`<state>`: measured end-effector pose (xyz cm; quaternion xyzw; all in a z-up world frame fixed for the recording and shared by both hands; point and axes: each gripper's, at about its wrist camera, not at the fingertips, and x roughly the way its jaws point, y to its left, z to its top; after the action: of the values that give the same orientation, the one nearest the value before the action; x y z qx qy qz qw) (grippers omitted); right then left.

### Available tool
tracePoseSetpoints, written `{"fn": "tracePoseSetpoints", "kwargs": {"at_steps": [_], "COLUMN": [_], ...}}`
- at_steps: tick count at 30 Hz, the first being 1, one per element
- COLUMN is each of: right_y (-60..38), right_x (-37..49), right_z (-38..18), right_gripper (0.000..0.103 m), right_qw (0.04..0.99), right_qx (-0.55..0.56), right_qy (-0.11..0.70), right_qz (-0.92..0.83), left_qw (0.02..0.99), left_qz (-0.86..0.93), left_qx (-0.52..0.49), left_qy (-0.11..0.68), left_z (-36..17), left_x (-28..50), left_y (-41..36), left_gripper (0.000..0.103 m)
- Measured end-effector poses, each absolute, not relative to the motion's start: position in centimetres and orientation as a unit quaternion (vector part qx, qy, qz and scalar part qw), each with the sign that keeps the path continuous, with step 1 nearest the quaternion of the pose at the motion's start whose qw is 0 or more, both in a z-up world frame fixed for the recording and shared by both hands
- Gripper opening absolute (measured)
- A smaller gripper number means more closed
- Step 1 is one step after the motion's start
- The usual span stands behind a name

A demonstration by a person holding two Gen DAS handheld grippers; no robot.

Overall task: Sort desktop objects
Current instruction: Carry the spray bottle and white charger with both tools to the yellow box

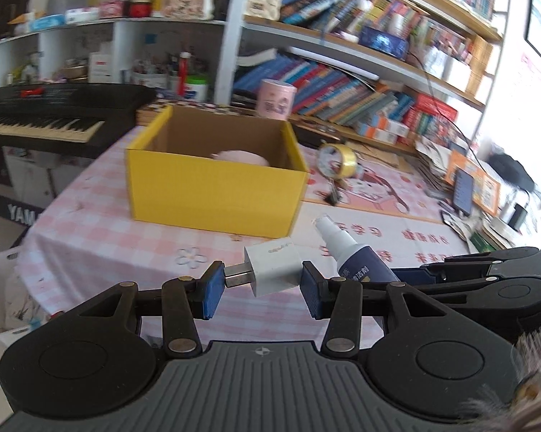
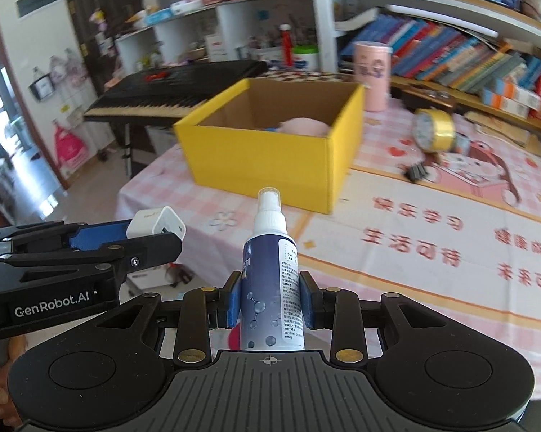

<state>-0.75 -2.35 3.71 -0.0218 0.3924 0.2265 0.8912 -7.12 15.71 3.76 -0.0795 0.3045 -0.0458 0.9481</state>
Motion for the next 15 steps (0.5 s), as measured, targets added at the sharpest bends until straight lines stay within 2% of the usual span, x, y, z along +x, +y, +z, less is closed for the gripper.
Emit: {"fn": "tracePoseSetpoints", "kwargs": {"at_steps": [8,15], "right_y": [-0.6,-0.1], "right_x": [0.4,3.6], "right_z": [4.5,6.5], "right_gripper": [0.032,0.032], "right_qw": [0.89,0.9], "right_qx": [-0.029,-0.016], "right_qy": [0.379,0.342], "right_qz": [0.251,0.269], "left_qw": [0.953,0.962], "left_qz": [-0.019,-0.017], "left_qx": [-0.1,-0.107], "left_qy": [0.286,0.25], "left_z": [4.5,6.6], "left_x": [-6.8,-3.2], "left_y": [17.8,17.9], "left_gripper": [0.043,0.043]}}
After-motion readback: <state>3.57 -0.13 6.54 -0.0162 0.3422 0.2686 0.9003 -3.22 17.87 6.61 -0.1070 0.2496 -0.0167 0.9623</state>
